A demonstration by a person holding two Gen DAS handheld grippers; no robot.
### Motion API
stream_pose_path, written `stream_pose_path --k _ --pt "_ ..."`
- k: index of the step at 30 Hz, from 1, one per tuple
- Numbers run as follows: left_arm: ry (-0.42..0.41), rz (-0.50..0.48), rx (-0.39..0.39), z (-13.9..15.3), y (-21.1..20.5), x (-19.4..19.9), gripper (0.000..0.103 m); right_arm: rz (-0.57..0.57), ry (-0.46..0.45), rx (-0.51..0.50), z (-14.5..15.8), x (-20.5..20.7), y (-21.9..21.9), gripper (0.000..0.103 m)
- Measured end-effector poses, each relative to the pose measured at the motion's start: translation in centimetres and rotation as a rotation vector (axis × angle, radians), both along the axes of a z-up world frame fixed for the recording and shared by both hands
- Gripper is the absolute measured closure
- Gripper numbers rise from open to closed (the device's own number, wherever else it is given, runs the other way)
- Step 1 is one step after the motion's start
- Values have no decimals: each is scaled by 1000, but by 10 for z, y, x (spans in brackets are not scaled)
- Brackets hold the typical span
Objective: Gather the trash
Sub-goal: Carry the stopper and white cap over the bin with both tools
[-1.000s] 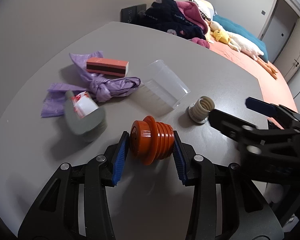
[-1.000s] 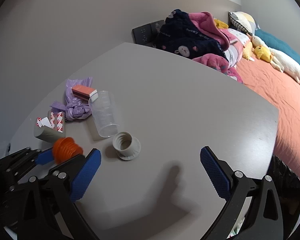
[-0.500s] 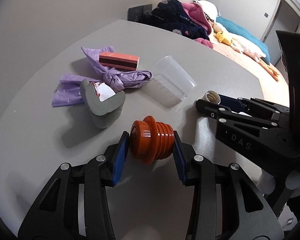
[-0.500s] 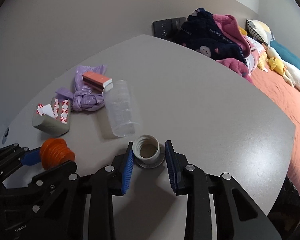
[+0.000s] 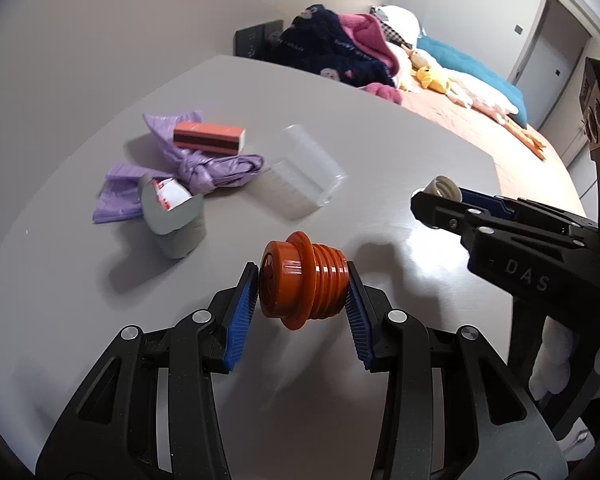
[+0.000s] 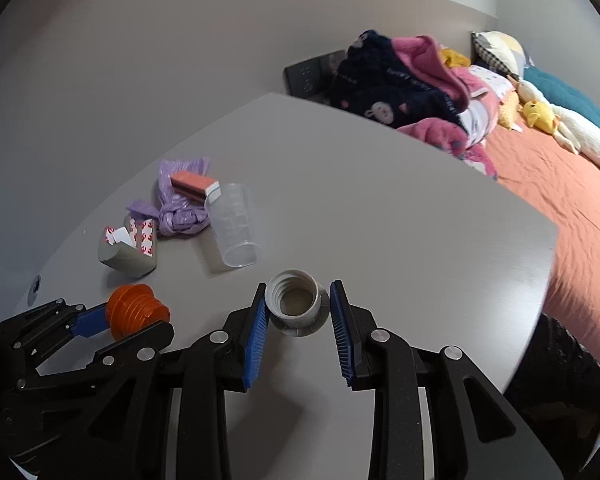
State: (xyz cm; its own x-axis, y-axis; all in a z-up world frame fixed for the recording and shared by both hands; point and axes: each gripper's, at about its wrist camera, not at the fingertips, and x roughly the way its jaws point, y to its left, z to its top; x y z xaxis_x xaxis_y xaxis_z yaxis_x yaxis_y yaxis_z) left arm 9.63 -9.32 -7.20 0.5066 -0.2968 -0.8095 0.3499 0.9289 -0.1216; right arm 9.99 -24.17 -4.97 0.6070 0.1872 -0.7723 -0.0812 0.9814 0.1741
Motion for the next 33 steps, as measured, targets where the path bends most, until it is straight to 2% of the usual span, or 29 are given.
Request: stream_pose_path --k 14,26,33 --pt "-48 -65 -39 32 -34 -28 61 -77 -72 49 42 -54 -50 71" --pt "-75 -191 -85 50 -78 -63 61 -162 -101 45 62 -103 -97 71" --pt "-79 -265 -88 53 -105 -73 61 -225 -120 46 69 -125 -124 71"
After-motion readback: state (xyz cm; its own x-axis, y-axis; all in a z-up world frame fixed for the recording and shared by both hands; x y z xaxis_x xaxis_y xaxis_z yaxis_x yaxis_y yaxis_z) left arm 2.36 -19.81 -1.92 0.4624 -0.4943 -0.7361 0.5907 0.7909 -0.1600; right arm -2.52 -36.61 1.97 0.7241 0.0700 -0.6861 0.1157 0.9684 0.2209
